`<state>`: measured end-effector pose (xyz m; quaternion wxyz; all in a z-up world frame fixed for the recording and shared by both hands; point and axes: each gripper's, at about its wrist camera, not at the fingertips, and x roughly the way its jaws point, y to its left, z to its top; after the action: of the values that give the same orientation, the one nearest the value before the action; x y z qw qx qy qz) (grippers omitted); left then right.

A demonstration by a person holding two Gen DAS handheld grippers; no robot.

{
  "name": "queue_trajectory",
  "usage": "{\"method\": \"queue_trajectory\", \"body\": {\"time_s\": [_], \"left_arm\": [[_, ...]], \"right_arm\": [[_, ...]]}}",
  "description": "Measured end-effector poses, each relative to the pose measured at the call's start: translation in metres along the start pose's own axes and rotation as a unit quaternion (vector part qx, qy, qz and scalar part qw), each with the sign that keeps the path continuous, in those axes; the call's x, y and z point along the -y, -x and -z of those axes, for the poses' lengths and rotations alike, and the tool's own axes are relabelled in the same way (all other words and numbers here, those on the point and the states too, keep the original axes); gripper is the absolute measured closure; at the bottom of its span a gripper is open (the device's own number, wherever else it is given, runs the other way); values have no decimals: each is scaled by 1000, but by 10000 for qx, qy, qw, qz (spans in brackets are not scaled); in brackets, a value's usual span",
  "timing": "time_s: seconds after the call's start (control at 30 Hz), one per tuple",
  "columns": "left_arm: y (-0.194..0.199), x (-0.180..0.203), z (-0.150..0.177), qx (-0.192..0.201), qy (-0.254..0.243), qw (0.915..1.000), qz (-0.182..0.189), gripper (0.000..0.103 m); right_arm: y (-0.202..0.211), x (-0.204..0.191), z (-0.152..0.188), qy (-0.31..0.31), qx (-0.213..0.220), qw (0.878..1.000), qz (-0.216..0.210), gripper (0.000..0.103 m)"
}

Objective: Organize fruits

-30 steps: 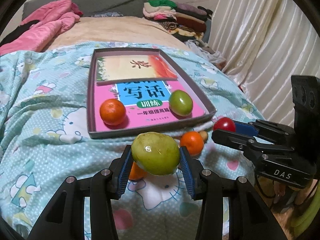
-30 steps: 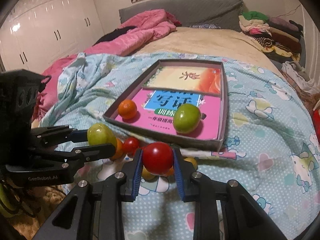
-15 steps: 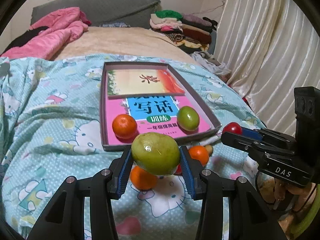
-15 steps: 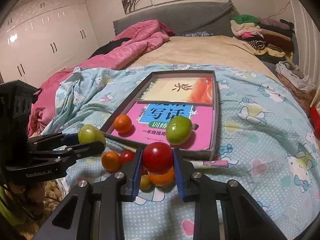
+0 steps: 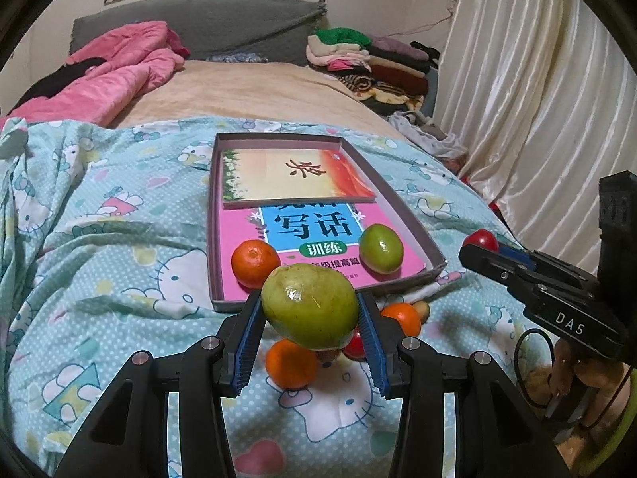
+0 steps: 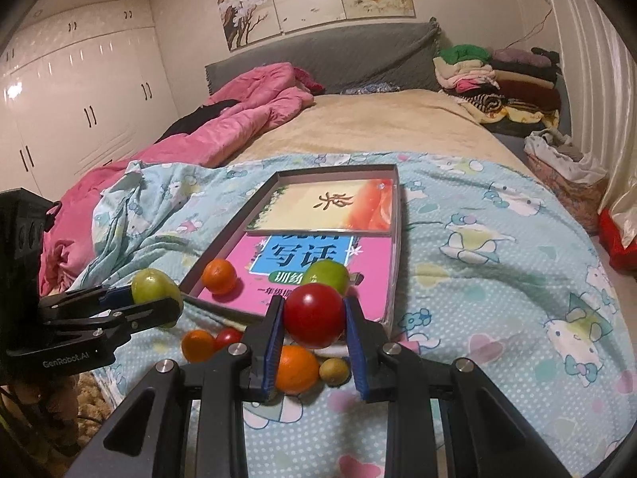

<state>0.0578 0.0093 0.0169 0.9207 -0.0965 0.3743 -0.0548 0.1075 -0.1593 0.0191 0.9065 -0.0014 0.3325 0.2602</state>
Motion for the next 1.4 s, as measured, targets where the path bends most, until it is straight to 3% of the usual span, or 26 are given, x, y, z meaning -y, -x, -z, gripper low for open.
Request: {"method": "queue_trajectory", "body": {"time_s": [0.6,1.4], "left_arm": [[-11,-1,-11,3,273,9996,90,55],[-22,3,-22,145,94,9998,16,55]], "right_arm": [[-4,1,-12,92,351,9992,169,73],[-1,19,-17,-127,606,9965,560,73]]}}
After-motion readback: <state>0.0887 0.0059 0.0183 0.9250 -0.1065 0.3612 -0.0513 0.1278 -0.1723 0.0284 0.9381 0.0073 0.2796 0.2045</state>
